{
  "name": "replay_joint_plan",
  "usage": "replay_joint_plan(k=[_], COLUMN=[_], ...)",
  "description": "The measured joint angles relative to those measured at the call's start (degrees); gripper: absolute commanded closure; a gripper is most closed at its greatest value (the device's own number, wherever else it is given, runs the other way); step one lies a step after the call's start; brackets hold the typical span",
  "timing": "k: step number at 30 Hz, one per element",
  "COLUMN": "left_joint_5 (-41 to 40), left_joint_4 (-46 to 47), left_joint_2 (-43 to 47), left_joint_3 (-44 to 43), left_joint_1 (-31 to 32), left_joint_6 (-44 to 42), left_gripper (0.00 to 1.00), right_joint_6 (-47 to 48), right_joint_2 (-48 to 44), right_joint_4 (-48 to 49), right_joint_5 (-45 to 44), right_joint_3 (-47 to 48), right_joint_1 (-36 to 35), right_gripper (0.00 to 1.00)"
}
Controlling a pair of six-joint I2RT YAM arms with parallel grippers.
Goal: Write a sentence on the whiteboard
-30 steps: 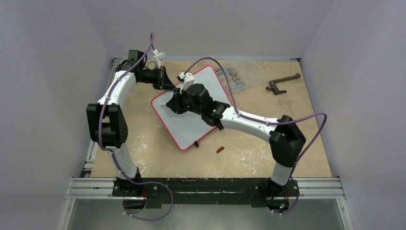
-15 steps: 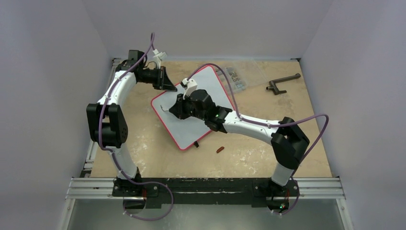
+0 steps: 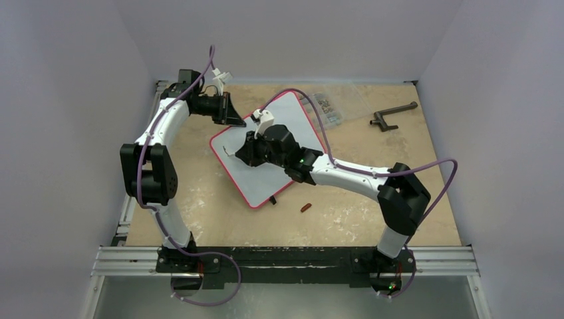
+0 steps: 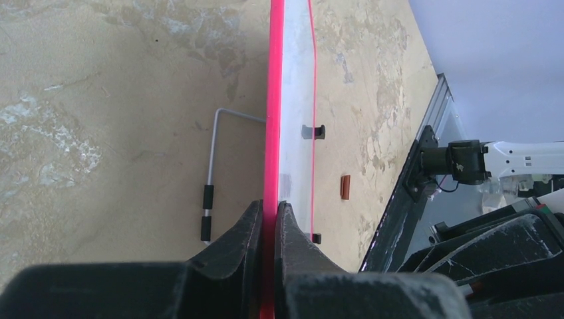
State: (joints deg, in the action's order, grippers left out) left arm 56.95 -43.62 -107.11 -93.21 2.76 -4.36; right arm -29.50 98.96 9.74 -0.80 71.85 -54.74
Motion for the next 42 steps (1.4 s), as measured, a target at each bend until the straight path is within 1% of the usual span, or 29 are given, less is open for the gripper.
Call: replay_joint_plan(k=[6,12,20,24,31,36,42], left_joint_5=[-0.35,-0.85,-1.05,-1.11,-1.16,-1.18,-1.25], left_joint_4=[-0.52,-0.61,-0.59,-0.57,-0.59,-0.59,-0.61], left_joint_2=[0.52,0.74,0.74,0.74,0.74,0.74,0.74], left_joint_3=[0.0,-0.02,-0.02,-0.02,-0.02,-0.02,-0.11], left_joint_1=[0.31,0.48,0.48,0.48,0.48,0.5,0.57], left_joint_6=[0.17,0.15,0.02,-0.04,-0.52,-0.81,-0.85], left_gripper=[1.0,1.0,1.0,1.0,1.0,1.0,1.0], right_joint_6=[0.26,1.07,1.22,1.2,1.01,0.59,0.55], right_joint_2=[0.48,2.82,3.82,3.26,-0.55,-1.55,-1.55], right_joint_4=[-2.71,-3.65,-4.72,-4.11,-4.07,-3.65,-3.69], right_joint_5=[-0.44,-1.2,-1.64,-2.36,-4.26,-4.57,-4.66], right_joint_3=[3.32,8.0,9.9,8.46,1.55,-0.2,-0.07], right_joint_1=[-0.02,-0.02,-0.17,-0.28,-0.33,-0.33,-0.33], right_gripper=[1.0,1.0,1.0,1.0,1.0,1.0,1.0])
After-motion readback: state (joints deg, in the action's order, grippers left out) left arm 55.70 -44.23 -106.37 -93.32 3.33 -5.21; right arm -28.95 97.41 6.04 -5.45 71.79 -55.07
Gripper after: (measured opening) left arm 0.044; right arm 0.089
